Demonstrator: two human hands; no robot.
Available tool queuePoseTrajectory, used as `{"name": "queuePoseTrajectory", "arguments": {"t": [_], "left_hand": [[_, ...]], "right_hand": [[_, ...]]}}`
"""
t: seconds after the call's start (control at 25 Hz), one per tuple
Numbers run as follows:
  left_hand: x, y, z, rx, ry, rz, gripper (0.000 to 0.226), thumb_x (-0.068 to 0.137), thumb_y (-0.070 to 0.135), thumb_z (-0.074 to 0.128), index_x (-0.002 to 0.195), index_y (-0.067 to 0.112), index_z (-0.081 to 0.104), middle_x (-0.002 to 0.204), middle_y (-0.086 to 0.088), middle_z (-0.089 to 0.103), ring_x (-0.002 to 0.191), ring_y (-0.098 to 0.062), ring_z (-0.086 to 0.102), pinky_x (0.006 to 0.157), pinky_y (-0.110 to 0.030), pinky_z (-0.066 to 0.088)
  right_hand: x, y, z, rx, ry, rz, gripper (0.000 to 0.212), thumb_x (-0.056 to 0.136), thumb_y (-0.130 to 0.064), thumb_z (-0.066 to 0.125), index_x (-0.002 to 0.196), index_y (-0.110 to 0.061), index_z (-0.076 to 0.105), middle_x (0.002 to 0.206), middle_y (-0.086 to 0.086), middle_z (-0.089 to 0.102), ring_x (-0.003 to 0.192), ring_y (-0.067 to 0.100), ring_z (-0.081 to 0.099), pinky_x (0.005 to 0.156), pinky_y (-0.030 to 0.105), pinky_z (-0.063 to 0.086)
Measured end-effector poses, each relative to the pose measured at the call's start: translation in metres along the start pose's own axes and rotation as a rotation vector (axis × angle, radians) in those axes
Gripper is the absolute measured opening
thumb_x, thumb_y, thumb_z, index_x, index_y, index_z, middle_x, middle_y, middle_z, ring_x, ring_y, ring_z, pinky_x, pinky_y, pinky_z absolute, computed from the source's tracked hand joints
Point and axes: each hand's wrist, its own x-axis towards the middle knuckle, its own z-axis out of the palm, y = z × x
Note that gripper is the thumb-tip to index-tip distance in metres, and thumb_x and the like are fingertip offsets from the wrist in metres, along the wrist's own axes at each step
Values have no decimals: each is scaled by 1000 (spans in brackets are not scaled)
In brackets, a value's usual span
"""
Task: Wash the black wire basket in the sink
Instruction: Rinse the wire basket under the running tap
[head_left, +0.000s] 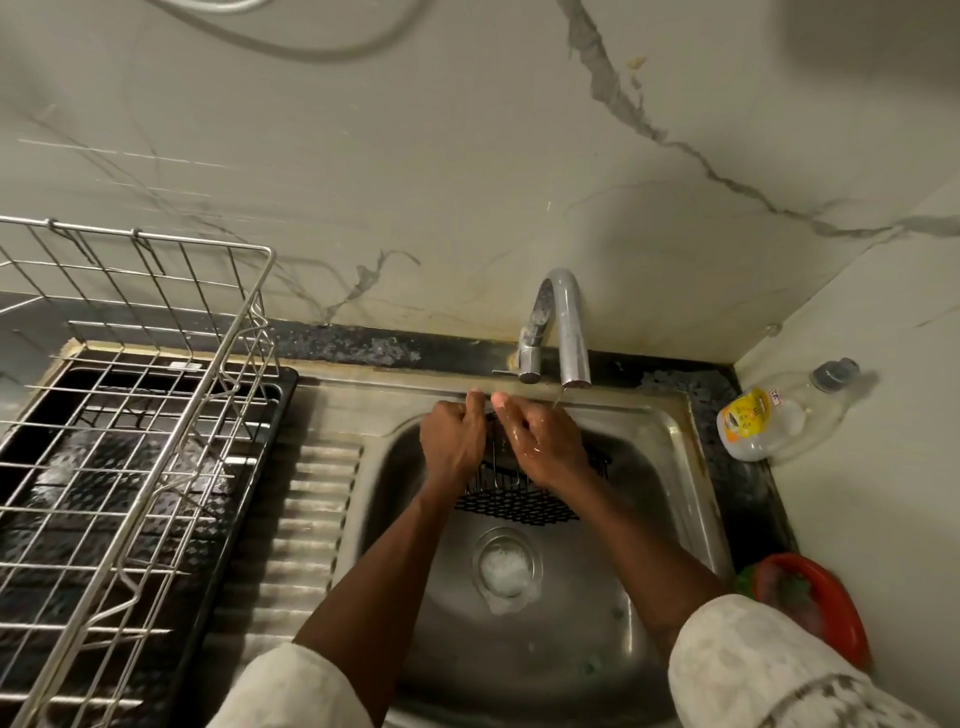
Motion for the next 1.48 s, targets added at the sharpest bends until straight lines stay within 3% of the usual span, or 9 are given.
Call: {"name": "queuePoseTrajectory", "arguments": {"t": [0.24, 0.44, 0.52, 0.64, 0.8, 0.92, 1.0, 1.2, 1.48], "left_hand": [[-14, 7, 11, 88, -73, 164, 61, 102, 50, 46, 54, 15, 59, 48, 6, 56, 43, -7, 52, 49, -15, 41], [-1, -17, 5, 11, -31, 40, 56, 101, 40, 42, 53, 15, 53, 49, 0, 52, 44, -14, 46, 47, -31, 44], [-2, -20, 3, -26, -65, 17, 52, 102, 36, 42, 58, 11, 54, 51, -3, 50, 45, -17, 47, 47, -34, 46], [-2, -13, 8, -43, -108, 9, 44, 105, 29, 45, 65, 12, 55, 52, 0, 49, 42, -11, 46, 42, -26, 41], [5, -9, 15, -58, -111, 8, 43, 104, 25, 46, 66, 10, 58, 52, 1, 55, 39, -5, 48, 40, -20, 39], [9, -6, 17, -71, -65, 49, 47, 101, 25, 50, 58, 11, 59, 49, 2, 56, 39, -5, 47, 41, -20, 39], [6, -10, 14, -73, -45, 8, 46, 102, 25, 48, 60, 10, 60, 50, 0, 55, 42, -8, 48, 41, -22, 38], [5, -31, 7, -76, -10, -77, 39, 102, 25, 47, 68, 8, 56, 56, -4, 48, 49, -17, 45, 45, -28, 37], [8, -37, 14, -65, 8, -35, 45, 98, 20, 51, 53, 17, 56, 53, 5, 59, 46, 0, 51, 47, -22, 43]], "right_hand": [[-1, -5, 6, -19, 83, 305, 64, 107, -54, 22, 69, -15, 57, 63, -1, 58, 59, 11, 58, 61, 26, 49], [-6, 8, 23, -106, -8, 43, 64, 107, -55, 20, 71, -21, 60, 62, -6, 61, 59, 5, 59, 70, 23, 45], [-6, 52, -1, -225, -3, 206, 71, 105, -60, 16, 65, -19, 58, 59, -3, 59, 55, 11, 57, 65, 27, 48], [-4, 92, -17, -412, 21, 390, 79, 105, -56, 9, 78, -12, 69, 75, 11, 69, 69, 24, 64, 77, 37, 53], [0, 57, 9, -247, 152, 257, 75, 107, -54, 19, 54, -15, 54, 54, -2, 59, 51, 11, 53, 75, 33, 53], [8, 4, 30, -326, 62, 87, 65, 108, -49, 19, 66, -20, 59, 64, -4, 62, 58, 9, 53, 79, 32, 47], [13, 9, 29, -375, -12, 22, 64, 107, -51, 19, 67, -21, 59, 62, -4, 59, 56, 7, 51, 66, 24, 42], [7, 85, -9, -413, 19, 279, 82, 101, -63, 7, 66, -13, 61, 50, -3, 49, 42, 10, 43, 47, 23, 36], [3, 3, 48, -478, -47, -45, 69, 106, -50, 22, 66, -16, 66, 61, -1, 67, 56, 15, 63, 67, 30, 48]]}}
